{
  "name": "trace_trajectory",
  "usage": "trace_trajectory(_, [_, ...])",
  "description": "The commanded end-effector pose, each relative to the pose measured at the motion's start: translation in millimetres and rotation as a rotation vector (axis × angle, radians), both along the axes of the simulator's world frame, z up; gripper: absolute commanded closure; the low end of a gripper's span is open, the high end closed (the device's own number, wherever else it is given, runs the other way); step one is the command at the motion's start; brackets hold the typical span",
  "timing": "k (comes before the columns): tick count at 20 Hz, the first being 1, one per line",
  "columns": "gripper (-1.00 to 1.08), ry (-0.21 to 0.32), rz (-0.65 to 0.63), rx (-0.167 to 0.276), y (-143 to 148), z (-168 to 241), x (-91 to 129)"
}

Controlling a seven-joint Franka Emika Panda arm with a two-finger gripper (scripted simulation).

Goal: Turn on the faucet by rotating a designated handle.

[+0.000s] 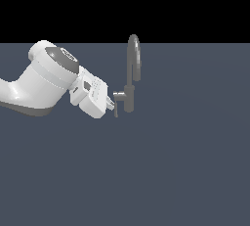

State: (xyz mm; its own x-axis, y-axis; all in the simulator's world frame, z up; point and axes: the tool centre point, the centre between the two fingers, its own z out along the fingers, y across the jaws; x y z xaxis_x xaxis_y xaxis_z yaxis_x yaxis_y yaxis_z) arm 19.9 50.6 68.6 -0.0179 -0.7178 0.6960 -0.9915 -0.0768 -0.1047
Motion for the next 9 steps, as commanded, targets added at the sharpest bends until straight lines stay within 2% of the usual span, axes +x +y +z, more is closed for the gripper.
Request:
trace_trajectory(1, [1.08,0.024,-0.008,-0.013,-10.5,-21.9,0.3])
trace_trajectory(9, [1.08,0.041,-0.017,-0.015,-14.2,-44.4,12.1])
